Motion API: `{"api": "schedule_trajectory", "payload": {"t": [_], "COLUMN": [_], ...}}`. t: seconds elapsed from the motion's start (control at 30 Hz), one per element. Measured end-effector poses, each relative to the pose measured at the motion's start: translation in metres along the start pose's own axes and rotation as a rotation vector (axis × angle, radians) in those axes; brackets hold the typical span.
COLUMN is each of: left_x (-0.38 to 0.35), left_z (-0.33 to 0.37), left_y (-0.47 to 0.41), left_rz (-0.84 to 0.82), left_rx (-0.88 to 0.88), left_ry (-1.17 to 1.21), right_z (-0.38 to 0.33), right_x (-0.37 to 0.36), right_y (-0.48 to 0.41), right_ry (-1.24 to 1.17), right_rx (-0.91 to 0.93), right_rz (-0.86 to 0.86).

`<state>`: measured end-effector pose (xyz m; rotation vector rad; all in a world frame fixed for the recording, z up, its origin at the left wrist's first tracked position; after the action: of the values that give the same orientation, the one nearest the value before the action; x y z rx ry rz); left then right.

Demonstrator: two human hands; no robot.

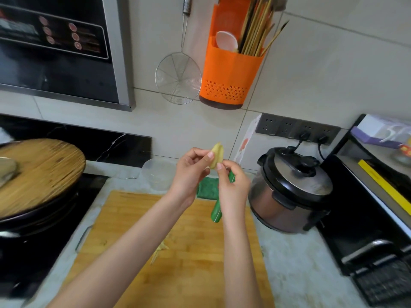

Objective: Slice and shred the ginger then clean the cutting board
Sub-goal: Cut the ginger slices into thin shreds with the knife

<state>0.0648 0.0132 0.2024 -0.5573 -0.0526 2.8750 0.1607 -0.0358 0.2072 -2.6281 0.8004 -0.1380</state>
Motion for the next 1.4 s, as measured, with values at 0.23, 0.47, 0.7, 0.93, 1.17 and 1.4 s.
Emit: {"api": "schedule_trajectory", "payload": {"t": [0.23, 0.47, 0.7, 0.93, 1.17, 1.4], "left_x": [-0.003, 0.0, 0.016, 0.026, 0.033, 0.072], "left_z": [0.0, 0.001, 0.008, 0.035, 0.039, 0.029], "left_y": [0.005, 0.007, 0.009, 0.006, 0.009, 0.014], "left_rz": [-0.029, -0.069, 0.023, -0.157, -0.117, -0.077], "left_rx": [0.017, 0.091, -0.23, -0.29, -0.327, -0.429], "left_ry": [0.117, 0.235, -0.125, -0.398, -0.453, -0.495], "right_z": [-0.001, -0.003, -0.006, -0.008, -0.008, -0.011], "right_x": [-0.005, -0.01, -0.008, -0.009, -0.016, -0.025], "right_y": [0.003, 0.009, 0.013, 0.015, 0.018, 0.023], "right_ry": [-0.016, -0.05, -0.026, 0.042, 0.14, 0.105], "right_rx": [-0.005, -0.018, 0.021, 0.077, 0.071, 0.009], "right_rz": [0.0, -0.042, -0.068, -0.169, -0.183, -0.375]}}
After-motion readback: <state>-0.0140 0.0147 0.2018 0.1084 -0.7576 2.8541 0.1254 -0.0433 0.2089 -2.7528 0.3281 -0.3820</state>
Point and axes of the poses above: each hand's wrist, its own y-axis away from the middle knuckle, its own x-axis out of the back of the hand, z = x × y, the point moved 4 cm from there along -y, towards the middle knuckle, and after that the axes turned 7 degrees about -y, right-handed, at the moved point
